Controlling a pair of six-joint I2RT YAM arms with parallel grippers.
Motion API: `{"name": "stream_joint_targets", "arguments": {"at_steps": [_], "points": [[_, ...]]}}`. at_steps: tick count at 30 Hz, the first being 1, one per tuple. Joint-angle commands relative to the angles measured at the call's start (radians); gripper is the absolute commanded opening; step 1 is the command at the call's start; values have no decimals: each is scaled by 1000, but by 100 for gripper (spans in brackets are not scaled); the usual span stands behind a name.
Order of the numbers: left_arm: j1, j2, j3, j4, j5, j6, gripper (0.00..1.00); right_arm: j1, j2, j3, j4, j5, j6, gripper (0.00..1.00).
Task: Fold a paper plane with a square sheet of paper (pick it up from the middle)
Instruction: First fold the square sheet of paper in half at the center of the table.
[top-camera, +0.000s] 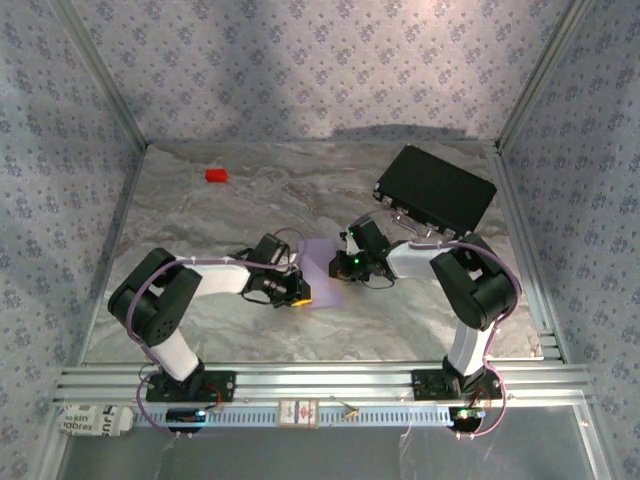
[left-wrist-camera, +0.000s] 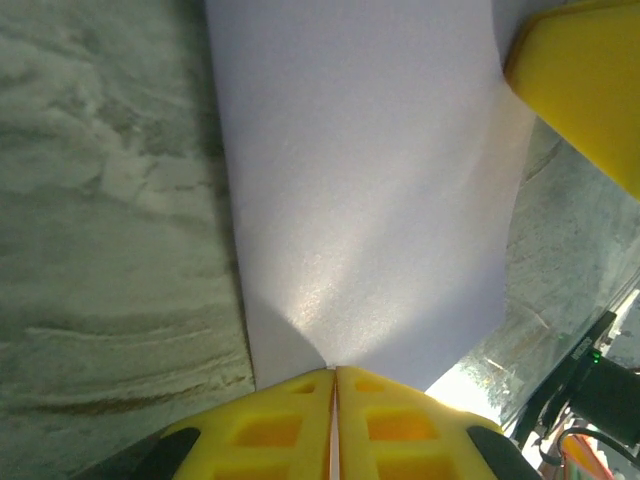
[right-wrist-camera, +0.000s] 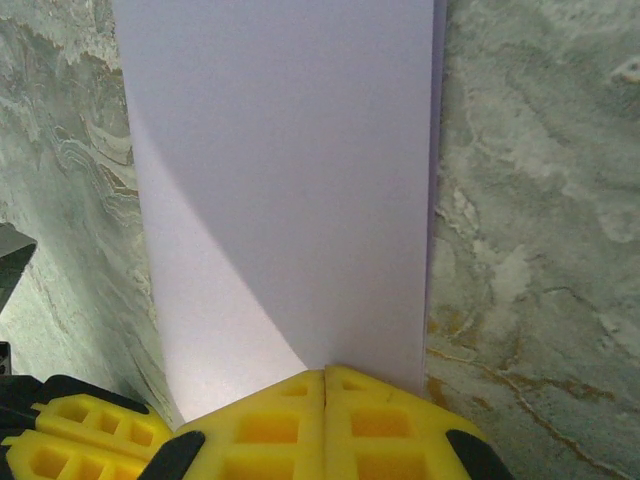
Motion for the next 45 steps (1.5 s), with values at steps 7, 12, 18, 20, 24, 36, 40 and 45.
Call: {"name": "stream_joint_targets", "arguments": {"at_steps": [7,12,18,20,24,36,40,45], "points": [[-38,-66,42,-121,-65,29,11,8,21,-37,-127,62,6,0],[-40,-87,54,-74,-47,-8,13,8,21,-37,-125,62,5,0],[-41,-47,21,-15,-12,-31,13,9,21,-41,-123,62,7,0],[-39,-30,1,-14,-14,-28,14,9,21,-42,-121,62,8,0],[-40,-12,-45,-8,-17,-24,14,9,21,-49,-118,64,10,0],[-71,-96,-48,-181,-156,90,13,9,18,-53,-110,68,18,0],[-80,-135,-60,-183,-168,107,13,9,20,-52,-111,66,16,0],[-91,-171,-74,-161,-163,118,13,9,23,-51,-108,62,16,0]]}}
